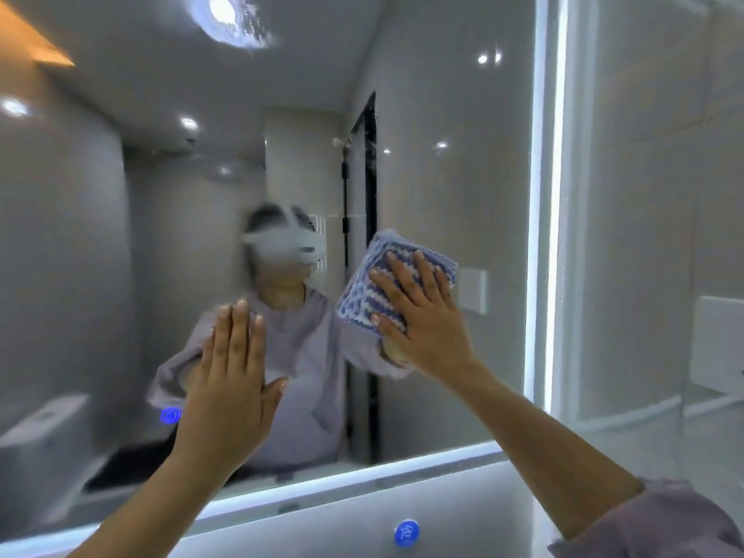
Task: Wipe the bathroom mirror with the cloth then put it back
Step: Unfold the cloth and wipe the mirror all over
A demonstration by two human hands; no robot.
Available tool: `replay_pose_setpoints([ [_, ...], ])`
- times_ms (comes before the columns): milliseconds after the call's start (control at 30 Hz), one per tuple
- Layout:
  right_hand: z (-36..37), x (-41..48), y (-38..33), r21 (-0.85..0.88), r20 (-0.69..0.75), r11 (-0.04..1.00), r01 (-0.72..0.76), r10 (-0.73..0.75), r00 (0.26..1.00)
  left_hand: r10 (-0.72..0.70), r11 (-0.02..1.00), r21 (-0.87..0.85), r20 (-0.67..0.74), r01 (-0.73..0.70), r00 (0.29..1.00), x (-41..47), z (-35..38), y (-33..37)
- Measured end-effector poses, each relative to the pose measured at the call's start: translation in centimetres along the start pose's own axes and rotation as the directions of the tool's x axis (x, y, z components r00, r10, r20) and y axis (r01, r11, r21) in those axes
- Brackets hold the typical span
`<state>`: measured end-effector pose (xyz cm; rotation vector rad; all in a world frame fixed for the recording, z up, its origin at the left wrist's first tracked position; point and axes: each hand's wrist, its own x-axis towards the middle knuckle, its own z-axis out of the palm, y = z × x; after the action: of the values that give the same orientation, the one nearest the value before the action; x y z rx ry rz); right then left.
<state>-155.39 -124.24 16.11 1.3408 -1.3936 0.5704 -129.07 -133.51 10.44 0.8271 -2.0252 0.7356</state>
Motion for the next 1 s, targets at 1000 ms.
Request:
replay_pose_setpoints([
  [1000, -1.8, 13.4, -8.3, 0.049, -0.086, 0.996, 0.07, -0.065, 0.994, 0.031, 0.999, -0.019, -0.106, -0.034, 0.994, -0.1, 1.5, -0.5],
])
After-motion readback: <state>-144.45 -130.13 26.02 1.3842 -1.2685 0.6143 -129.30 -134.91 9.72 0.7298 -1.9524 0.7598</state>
